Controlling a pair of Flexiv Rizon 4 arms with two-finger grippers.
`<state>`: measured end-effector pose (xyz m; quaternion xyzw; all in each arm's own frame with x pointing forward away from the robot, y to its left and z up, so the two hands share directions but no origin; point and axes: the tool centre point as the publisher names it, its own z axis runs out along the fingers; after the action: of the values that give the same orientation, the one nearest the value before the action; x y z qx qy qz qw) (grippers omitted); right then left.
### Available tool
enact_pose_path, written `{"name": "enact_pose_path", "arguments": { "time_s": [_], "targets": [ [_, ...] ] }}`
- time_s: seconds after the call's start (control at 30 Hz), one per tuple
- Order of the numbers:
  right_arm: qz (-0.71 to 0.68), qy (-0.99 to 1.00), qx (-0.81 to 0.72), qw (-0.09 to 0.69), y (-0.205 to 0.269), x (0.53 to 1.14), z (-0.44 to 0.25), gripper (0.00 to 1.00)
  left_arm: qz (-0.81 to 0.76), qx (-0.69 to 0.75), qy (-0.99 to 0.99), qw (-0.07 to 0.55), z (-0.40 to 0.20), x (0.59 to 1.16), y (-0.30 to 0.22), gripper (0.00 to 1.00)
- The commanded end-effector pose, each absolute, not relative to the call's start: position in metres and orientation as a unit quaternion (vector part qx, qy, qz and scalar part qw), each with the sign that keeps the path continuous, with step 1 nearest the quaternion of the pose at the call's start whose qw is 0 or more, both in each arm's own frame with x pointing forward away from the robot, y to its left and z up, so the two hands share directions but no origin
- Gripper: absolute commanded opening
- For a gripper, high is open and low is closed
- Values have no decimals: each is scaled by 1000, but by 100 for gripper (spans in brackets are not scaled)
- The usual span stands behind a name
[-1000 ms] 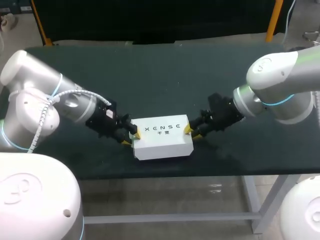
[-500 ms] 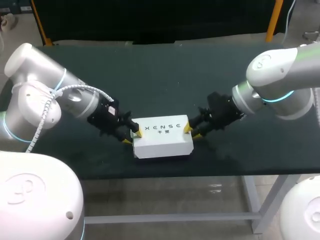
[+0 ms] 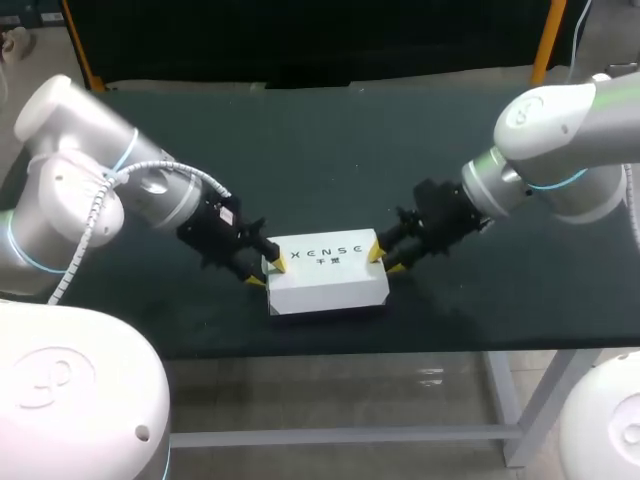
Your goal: Assemble the packaging by folding the flat box into shape, placing the metal phone stand inside, and closing the box properly
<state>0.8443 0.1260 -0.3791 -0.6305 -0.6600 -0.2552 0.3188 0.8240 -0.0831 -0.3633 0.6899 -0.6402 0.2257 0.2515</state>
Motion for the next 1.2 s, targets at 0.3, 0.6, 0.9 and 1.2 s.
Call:
{"name": "enact_pose_path", "arguments": {
  "time_s": [0.3,0.6,0.9,1.2],
  "targets": [
    [-223,-643,-649,339,130,851,-373,42,210,695,-640,254,-360,827,-91,51],
    [-208,-632,-660,348,130,853,-369,40,198,702,-632,261,-355,827,-91,49],
    [-201,-629,-663,352,130,854,-366,40,185,703,-629,274,-350,830,-91,54],
    [-193,-624,-667,359,131,853,-363,40,168,706,-623,290,-348,833,-92,55]
  ]
}}
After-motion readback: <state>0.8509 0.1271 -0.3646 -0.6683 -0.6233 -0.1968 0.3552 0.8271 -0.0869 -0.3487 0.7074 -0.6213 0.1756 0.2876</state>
